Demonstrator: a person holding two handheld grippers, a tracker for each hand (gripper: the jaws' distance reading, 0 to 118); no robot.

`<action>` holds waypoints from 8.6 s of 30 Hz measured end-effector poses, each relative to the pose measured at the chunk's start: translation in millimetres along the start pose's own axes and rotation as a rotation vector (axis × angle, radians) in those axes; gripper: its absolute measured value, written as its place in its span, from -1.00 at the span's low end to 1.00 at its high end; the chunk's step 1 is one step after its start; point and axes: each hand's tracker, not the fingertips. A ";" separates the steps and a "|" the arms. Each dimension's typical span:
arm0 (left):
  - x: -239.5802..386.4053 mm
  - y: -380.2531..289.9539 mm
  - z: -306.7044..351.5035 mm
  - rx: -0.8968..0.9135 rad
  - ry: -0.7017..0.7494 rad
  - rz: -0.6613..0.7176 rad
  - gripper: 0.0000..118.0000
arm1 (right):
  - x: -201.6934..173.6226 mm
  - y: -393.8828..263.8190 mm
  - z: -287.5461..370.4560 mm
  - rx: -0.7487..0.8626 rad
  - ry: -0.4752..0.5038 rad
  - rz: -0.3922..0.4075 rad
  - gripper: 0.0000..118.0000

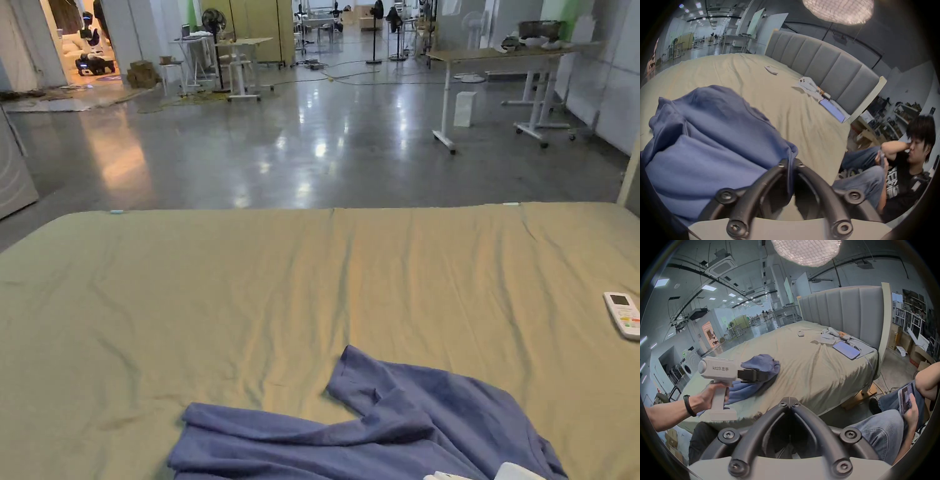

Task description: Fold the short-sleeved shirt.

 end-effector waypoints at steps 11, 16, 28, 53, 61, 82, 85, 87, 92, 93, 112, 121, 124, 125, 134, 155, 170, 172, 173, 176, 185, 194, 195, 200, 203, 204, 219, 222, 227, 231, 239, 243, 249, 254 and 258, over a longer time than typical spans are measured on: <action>-28.2 -7.5 227.7 0.353 0.240 -0.047 0.31 | -44.8 40.1 -39.4 0.095 0.197 0.119 -0.99; 0.6 -32.2 347.9 0.608 0.468 -0.084 0.31 | -78.8 72.1 -44.7 0.252 0.295 0.172 -0.99; 24.6 -112.9 422.6 0.706 0.876 0.060 -0.91 | -116.2 81.7 -27.2 0.342 0.366 0.296 -0.99; -25.2 -110.1 401.2 0.588 0.830 0.182 -1.00 | -98.8 67.6 -53.6 0.232 0.305 0.255 -0.99; -119.2 -76.6 370.7 0.541 0.741 0.262 -0.87 | -89.6 60.7 -74.1 0.154 0.280 0.217 -0.99; -368.2 -25.7 192.2 -0.012 0.791 0.536 -0.28 | -61.2 52.1 -106.8 -0.014 0.169 0.205 -0.99; -356.9 -19.2 176.5 -0.079 0.758 0.439 -0.80 | -58.1 46.7 -107.9 -0.031 0.164 0.186 -0.99; -351.7 -14.8 164.4 -0.152 0.798 0.382 -0.82 | -55.5 45.1 -113.0 -0.048 0.174 0.156 -0.99; -358.0 -8.2 156.6 -0.223 0.785 0.364 -0.82 | -62.7 75.9 -148.4 -0.033 0.213 0.165 -0.99; -358.6 -7.0 156.8 -0.234 0.778 0.361 -0.82 | -68.1 92.1 -164.9 -0.068 0.247 0.187 -0.99; -378.4 4.4 161.3 -0.240 0.703 0.428 -0.82 | -157.8 195.7 -500.9 -0.437 0.227 0.508 0.64; -382.0 2.9 162.1 -0.250 0.703 0.433 -0.82 | -185.1 167.4 -512.8 -0.519 0.245 0.674 -0.01; -381.6 -1.2 165.4 -0.226 0.697 0.441 -0.82 | -178.4 166.2 -529.7 -0.507 0.240 0.659 -0.32; -382.0 -4.5 167.7 -0.191 0.691 0.484 -0.82 | -176.1 166.2 -525.8 -0.497 0.250 0.653 -0.59; -357.4 -29.7 217.6 0.126 0.664 0.670 -0.85 | -153.8 176.1 -448.9 -0.234 0.339 0.438 -0.94; -130.4 72.7 541.0 0.695 0.703 0.193 -0.85 | -94.5 383.2 -104.6 0.438 0.256 0.304 -0.95; -96.2 125.9 597.0 0.816 0.757 0.123 -0.85 | -116.8 440.2 -13.9 0.632 0.059 0.337 -0.96; -92.3 129.6 596.0 0.825 0.753 0.126 -0.85 | -110.7 459.7 -32.2 0.630 0.049 0.338 -0.96; -90.0 130.7 595.7 0.833 0.756 0.130 -0.85 | -112.1 463.8 -32.8 0.634 0.047 0.347 -0.96; -94.7 137.8 597.5 0.830 0.759 0.129 -0.85 | -118.4 472.0 -32.9 0.644 0.041 0.368 -0.96; -133.7 169.1 579.7 0.818 0.773 0.160 -0.85 | -138.2 494.1 -70.6 0.660 0.046 0.385 -0.96; -182.1 198.4 558.0 0.777 0.786 0.199 -0.85 | -156.6 512.9 -113.5 0.648 0.046 0.455 -0.96; -189.2 203.6 555.9 0.779 0.785 0.209 -0.85 | -158.4 517.4 -121.0 0.643 0.048 0.453 -0.96; -212.9 238.5 541.2 0.773 0.847 0.211 -0.85 | -178.2 537.6 -154.1 0.640 -0.016 0.529 -0.96; -219.9 256.2 537.9 0.782 0.865 0.205 -0.85 | -192.9 550.5 -170.9 0.631 -0.027 0.538 -0.96; -225.2 262.9 535.3 0.786 0.864 0.209 -0.85 | -195.9 554.6 -175.4 0.626 -0.025 0.513 -0.96; -294.2 294.5 482.8 0.737 0.829 0.266 -0.85 | -218.4 572.0 -236.7 0.523 -0.098 0.534 -0.96; -298.8 284.6 467.5 0.727 0.812 0.271 -0.85 | -210.1 558.8 -248.9 0.496 -0.051 0.454 -0.96; -319.8 244.9 426.3 0.640 0.794 0.305 -0.85 | -186.7 515.0 -298.2 0.375 0.151 0.386 -0.96; -313.6 189.5 404.1 0.593 0.746 0.346 -0.85 | -153.7 457.3 -312.3 0.305 0.173 0.305 -0.96; -283.4 47.0 380.2 0.568 0.642 0.425 -0.85 | -76.4 314.6 -292.1 0.254 0.173 0.388 -0.96; -251.3 -32.7 377.6 0.573 0.607 0.496 -0.85 | -40.8 235.9 -248.7 0.218 0.203 0.346 -0.96; -217.4 -141.9 369.0 0.552 0.586 0.576 -0.85 | -9.9 124.2 -178.6 0.153 0.178 0.254 -0.96; -209.4 -203.4 354.7 0.477 0.589 0.642 -0.85 | 7.7 59.2 -164.1 0.092 0.157 0.261 -0.96; -215.9 -233.5 340.9 0.421 0.554 0.663 -0.85 | 6.4 32.2 -171.9 -0.009 0.134 0.253 -0.96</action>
